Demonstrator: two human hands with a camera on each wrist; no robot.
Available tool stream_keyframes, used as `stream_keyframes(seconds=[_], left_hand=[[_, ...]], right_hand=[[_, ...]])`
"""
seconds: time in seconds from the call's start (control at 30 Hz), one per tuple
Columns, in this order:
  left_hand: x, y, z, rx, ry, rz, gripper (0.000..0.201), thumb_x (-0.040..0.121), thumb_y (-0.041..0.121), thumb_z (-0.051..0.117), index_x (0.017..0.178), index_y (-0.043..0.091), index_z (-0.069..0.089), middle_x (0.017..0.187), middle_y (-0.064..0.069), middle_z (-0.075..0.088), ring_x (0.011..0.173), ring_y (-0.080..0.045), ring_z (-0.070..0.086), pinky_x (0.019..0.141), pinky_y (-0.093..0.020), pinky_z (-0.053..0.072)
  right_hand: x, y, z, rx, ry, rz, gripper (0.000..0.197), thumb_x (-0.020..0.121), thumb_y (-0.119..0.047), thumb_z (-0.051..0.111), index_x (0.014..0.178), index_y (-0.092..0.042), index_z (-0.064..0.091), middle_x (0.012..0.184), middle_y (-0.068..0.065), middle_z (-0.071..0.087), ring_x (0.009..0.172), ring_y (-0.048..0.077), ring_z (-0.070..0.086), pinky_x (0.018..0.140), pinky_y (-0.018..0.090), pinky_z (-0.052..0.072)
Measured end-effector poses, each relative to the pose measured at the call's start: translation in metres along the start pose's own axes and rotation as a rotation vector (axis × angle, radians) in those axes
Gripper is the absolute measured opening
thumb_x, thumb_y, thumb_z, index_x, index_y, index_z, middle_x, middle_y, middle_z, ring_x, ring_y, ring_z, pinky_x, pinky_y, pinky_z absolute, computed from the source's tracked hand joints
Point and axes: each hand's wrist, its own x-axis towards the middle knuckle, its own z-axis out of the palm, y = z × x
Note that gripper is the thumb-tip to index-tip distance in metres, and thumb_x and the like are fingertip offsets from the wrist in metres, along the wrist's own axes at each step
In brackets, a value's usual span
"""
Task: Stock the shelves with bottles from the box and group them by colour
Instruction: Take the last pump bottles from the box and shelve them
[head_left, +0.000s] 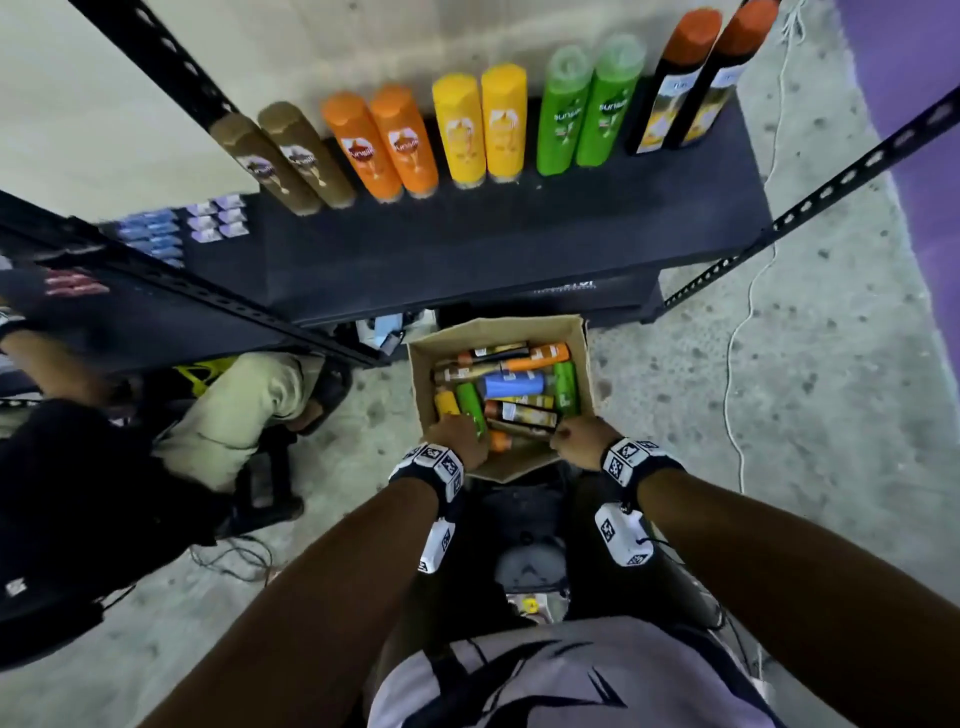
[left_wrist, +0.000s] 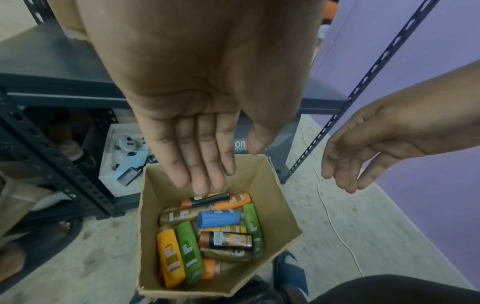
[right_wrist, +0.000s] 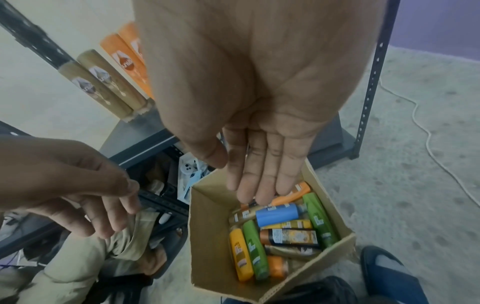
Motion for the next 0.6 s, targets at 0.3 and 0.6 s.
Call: stream_keyframes(seconds=[0.3, 0.6], left_hand=[[0.087, -0.019, 0.040, 0.036, -0.068, -0.020, 0.051, 0.101, 0.045, 0.045, 0.133, 0.007, 0.058, 0.135, -0.020, 0.059, 0.121, -0.040, 0.057, 0.093, -0.040, 0.049], [0.198, -0.036, 0.101, 0.006, -0.149, -0.045, 0.045, 0.099, 0.042, 0.052, 0.111, 0.000, 0.066, 0.111, -0.023, 0.066, 0.104, -0.041, 0.064, 0.075, -0.038, 0.048]], right_hand=[[0.101, 0.020, 0.038, 0.153, -0.062, 0.057, 0.030, 0.105, -0.024, 0.043, 0.117, -0.010, 0.067, 0.124, 0.015, 0.063, 0.122, 0.030, 0.057, 0.100, 0.035, 0.044], [0.205, 0.044, 0.078, 0.240, -0.071, 0.185, 0.030, 0.105, -0.022, 0.044, 0.119, -0.003, 0.064, 0.132, 0.023, 0.060, 0.120, 0.035, 0.059, 0.097, 0.037, 0.047]])
